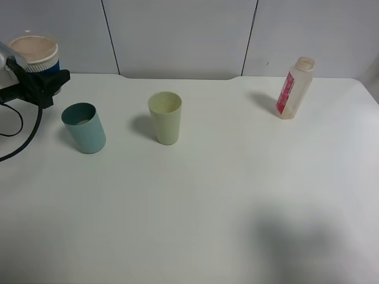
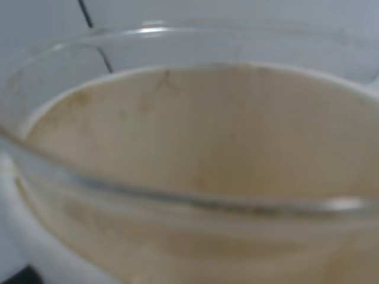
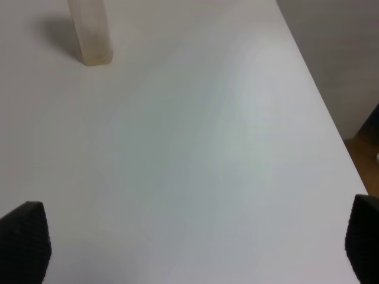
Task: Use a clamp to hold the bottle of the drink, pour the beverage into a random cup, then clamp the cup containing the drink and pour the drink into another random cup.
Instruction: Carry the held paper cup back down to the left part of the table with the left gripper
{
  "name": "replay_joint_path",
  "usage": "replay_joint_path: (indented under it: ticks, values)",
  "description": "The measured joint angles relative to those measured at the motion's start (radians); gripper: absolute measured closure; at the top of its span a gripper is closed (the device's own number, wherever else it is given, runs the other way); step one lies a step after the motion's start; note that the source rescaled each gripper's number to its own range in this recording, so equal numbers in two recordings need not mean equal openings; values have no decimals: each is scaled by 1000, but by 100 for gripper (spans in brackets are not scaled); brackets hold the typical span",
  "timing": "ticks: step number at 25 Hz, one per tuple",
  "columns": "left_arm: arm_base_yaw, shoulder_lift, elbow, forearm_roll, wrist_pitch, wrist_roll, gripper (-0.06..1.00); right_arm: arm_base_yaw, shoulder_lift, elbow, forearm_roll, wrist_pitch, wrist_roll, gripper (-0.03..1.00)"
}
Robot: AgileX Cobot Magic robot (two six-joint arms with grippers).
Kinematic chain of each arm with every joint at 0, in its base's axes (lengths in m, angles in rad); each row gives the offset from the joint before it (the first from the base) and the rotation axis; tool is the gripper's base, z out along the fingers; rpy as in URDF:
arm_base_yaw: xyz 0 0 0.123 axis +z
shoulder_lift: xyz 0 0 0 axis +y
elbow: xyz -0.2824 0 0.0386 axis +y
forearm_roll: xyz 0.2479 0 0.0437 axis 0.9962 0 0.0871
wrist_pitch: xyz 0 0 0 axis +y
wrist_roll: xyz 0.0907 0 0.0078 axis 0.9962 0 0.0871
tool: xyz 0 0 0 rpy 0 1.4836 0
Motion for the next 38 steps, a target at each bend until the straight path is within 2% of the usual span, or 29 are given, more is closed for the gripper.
replay_joint_path:
  ticks: [1,3,5,8,12,13,14,15,20,23,30,38]
  values:
    - [0,0,0,0,0,-56,94,0,0,0,0,0,0,-3]
    - [0,0,0,0,0,-80,94,0,0,0,0,0,0,-3]
    - [0,0,0,-1,0,-156,94,0,0,0,0,0,0,-3]
    - [0,0,0,-21,0,-182,94,0,0,0,0,0,0,-3]
    - [0,0,0,-123,0,-164,94,0,0,0,0,0,0,-3]
    - [0,0,0,-123,0,-164,94,0,0,0,0,0,0,-3]
    - [0,0,0,-205,0,-156,94,0,0,0,0,0,0,-3]
    - [0,0,0,-246,0,-153,94,0,0,0,0,0,0,-3]
    - [0,7,0,-316,0,-144,94,0,0,0,0,0,0,-3]
    - [0,49,0,-397,0,-105,94,0,0,0,0,0,0,-3]
    - [0,110,0,-441,0,-46,94,0,0,0,0,0,0,-3]
    - [0,206,-2,-453,0,-41,94,0,0,0,0,0,0,-3]
